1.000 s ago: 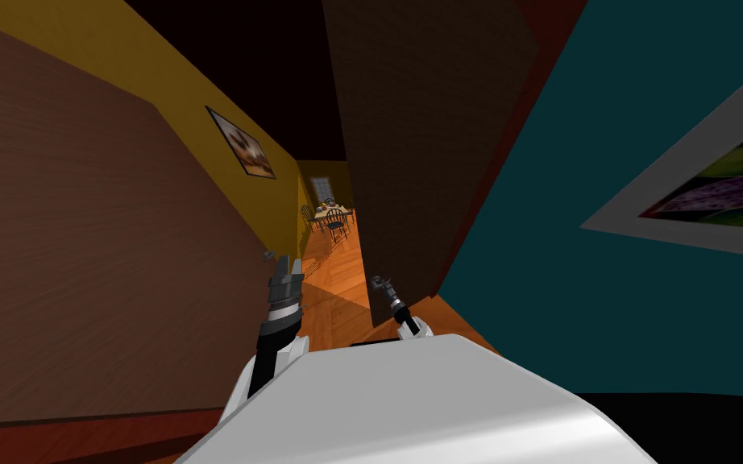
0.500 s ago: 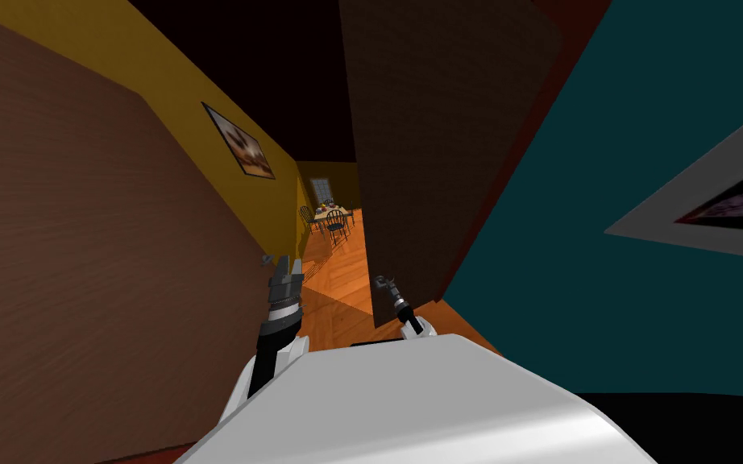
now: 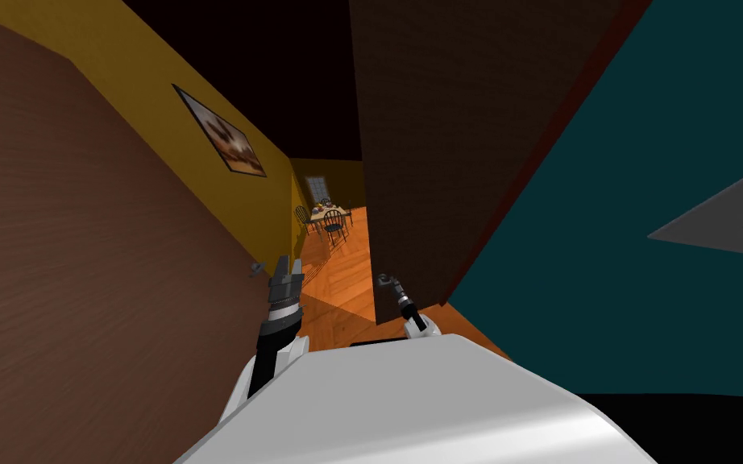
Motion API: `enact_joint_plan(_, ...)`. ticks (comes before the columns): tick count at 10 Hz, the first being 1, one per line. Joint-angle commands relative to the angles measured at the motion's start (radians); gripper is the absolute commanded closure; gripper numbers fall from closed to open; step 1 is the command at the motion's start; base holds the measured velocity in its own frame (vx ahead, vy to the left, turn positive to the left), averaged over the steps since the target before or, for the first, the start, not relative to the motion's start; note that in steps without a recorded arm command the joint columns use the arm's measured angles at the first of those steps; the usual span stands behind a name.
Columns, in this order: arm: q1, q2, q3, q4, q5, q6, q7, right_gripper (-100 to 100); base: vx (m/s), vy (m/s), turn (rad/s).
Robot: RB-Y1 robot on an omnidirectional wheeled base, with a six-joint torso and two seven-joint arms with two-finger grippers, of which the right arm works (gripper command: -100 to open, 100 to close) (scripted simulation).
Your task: Push the door open
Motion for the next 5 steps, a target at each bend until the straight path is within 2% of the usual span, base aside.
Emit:
enact_joint_plan(1,-0.016,-0.011,-0.019,0.038,-0.008,-0.029,0.003,100,0.103,0.078,-0.03)
enact_joint_plan(2,-0.018,-0.017,-0.043,0.039,-0.019,-0.028,0.011,100,0.132,0.108,-0.063)
enact_joint_plan(4,-0.019,-0.021,-0.067,0.041,-0.03,-0.028,0.018,100,0.134,0.124,-0.089)
enact_joint_plan(5,-0.019,-0.021,-0.067,0.041,-0.03,-0.028,0.018,100,0.096,0.103,-0.044)
